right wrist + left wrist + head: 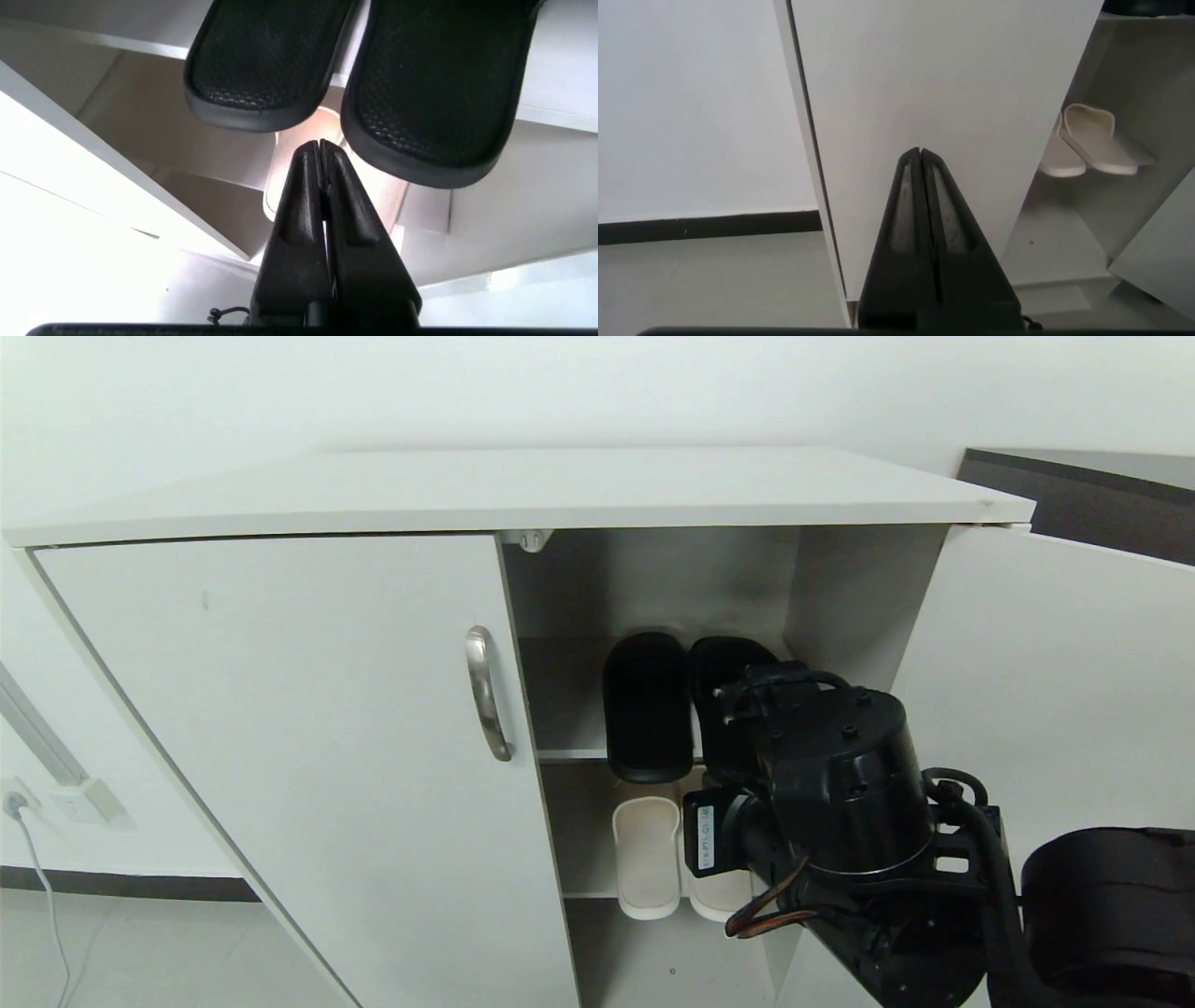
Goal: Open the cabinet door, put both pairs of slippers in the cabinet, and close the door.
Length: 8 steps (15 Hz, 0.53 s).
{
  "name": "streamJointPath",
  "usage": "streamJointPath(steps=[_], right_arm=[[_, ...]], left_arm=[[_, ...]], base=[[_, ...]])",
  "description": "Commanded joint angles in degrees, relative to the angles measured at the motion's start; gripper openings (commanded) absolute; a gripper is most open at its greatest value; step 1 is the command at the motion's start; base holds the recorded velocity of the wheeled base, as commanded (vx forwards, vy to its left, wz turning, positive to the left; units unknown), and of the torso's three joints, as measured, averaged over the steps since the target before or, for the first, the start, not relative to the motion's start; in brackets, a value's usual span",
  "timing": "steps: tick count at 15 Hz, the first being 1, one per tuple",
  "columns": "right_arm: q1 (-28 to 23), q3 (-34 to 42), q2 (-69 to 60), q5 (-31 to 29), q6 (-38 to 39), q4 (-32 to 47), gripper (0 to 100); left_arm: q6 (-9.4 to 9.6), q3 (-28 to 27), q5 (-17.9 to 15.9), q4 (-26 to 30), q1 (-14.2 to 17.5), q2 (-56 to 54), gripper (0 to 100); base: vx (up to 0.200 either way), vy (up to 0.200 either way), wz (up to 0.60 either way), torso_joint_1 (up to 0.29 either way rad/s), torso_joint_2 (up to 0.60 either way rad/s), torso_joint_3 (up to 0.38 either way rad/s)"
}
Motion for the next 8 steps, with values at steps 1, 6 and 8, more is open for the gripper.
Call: streamJointPath(steps=[1,6,8], right_arm=[[0.0,0.1,0.5,-0.1,-0.1,-0.1,0],[0.0,0.1,0.5,-0.1,-0.1,-0.1,0],[0.0,0.2,0.6,-0.1,-0.1,-0.1,0]], left_arm=[[0.04,0.0,0.0,0.0,0.0,0.1,0],[-0.04,0.0,0.0,0.1,-0.1,0.1,0],[-0.13,0.0,0.0,0.0,-0.1,0.1,0]], base=[[0.0,0.0,0.0,0.0,0.0,0.0],[-0.16,0.0,0.0,0.005,0.0,0.002],[-0.2,0.0,0.0,-0.002,0.0,0.002]])
